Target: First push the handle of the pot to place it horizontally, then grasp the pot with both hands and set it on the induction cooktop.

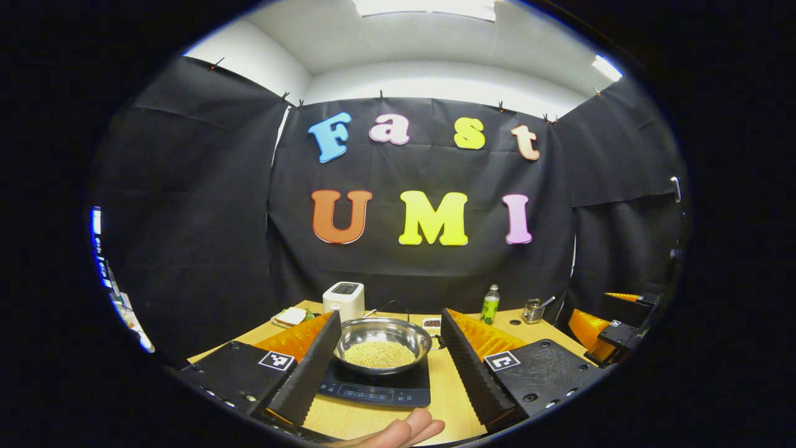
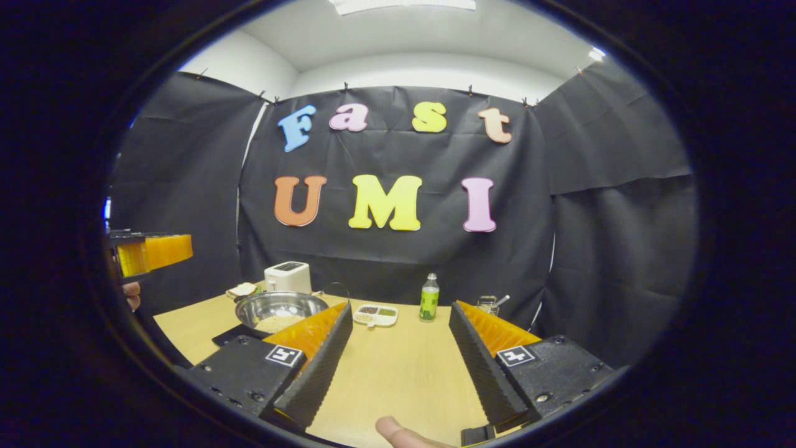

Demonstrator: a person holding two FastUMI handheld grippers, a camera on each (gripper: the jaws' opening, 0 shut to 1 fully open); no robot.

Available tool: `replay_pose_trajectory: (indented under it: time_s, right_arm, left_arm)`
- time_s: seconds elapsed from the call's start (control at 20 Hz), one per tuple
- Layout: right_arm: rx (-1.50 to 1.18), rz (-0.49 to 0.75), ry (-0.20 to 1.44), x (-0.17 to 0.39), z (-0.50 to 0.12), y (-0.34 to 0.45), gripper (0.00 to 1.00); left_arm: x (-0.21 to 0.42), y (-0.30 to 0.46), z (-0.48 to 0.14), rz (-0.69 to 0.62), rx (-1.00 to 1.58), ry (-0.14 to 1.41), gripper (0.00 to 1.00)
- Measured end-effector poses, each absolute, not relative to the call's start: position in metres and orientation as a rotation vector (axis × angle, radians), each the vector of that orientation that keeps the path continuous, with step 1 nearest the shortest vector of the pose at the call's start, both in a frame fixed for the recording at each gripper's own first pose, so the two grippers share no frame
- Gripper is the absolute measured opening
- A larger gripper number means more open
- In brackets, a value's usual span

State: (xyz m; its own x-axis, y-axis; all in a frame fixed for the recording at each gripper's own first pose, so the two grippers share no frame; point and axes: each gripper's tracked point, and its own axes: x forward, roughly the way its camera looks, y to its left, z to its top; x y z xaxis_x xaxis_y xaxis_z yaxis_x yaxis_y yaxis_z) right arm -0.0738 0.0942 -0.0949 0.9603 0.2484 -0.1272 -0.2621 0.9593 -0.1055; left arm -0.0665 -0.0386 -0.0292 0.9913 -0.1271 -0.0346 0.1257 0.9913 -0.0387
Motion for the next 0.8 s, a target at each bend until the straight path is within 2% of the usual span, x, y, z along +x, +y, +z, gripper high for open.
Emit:
replay_pose_trajectory:
  time_s: [0.35,0.8]
  right_arm:
    - [-0.104,0.276,0.058,-0.106,-0.084,0.094,0.99]
    - [-0.117,0.249,0.077,-0.096,-0.094,0.083,0.97]
  left_arm:
    - [-0.091,-0.029,-0.036,-0.106,-0.073,-0.010,0.95]
    - [-0.093,-0.047,-0.040,-0.155,-0.049,-0.021,0.95]
